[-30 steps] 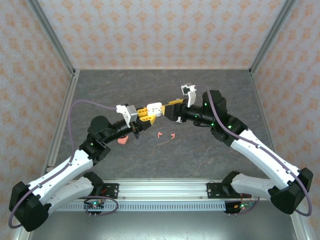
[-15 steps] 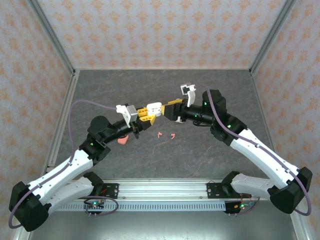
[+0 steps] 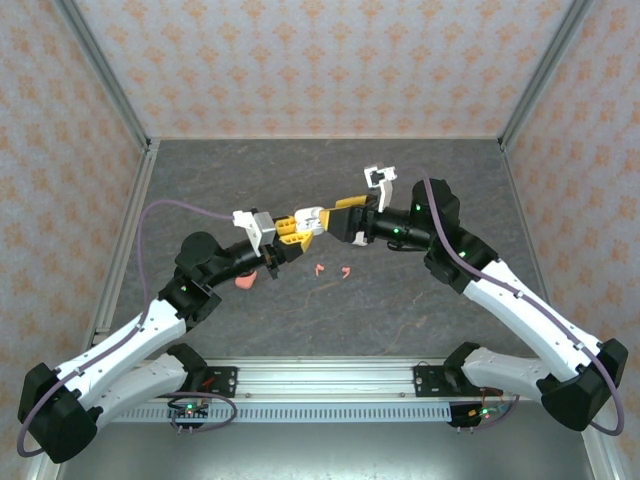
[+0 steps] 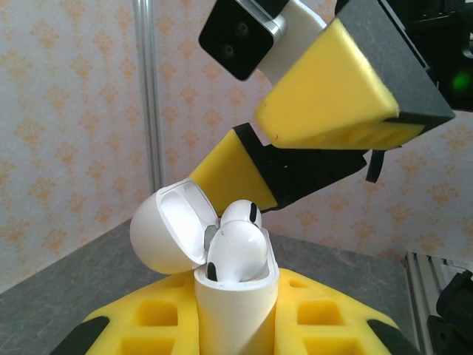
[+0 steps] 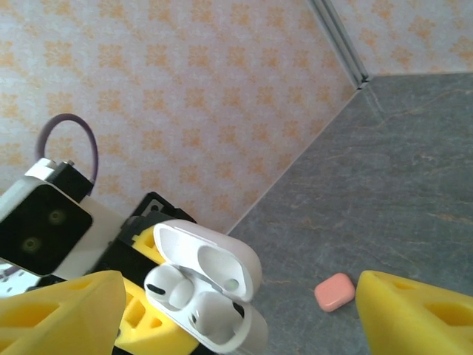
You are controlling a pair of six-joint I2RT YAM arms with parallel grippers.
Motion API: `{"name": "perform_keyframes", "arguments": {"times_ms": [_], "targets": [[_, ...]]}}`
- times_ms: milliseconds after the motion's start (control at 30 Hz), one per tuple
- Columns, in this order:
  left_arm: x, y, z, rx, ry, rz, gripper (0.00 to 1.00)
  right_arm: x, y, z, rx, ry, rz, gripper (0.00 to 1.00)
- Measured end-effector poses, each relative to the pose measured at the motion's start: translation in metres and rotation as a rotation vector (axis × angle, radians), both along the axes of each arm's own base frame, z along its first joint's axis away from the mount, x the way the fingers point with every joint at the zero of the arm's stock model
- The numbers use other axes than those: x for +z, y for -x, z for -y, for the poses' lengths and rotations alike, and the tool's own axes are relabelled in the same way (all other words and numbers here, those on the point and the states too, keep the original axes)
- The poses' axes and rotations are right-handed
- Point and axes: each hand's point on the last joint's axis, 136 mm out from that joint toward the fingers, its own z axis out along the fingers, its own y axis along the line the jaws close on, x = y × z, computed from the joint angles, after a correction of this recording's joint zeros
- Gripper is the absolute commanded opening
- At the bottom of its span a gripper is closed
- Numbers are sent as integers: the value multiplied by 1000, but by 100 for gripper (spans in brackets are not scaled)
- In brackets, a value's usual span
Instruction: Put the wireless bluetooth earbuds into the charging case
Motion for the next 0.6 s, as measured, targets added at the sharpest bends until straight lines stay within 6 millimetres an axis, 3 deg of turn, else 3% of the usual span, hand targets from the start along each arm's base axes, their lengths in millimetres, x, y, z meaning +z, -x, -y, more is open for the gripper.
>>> {"name": "perform_keyframes", "arguments": {"times_ms": [267,600], "targets": [[0,5,3,-31,-4,2,0,2,4,-15,87,-50,-34,70],[2,5,3,-31,-2,6,0,15,14,-22,176,-109,-22,64]]}}
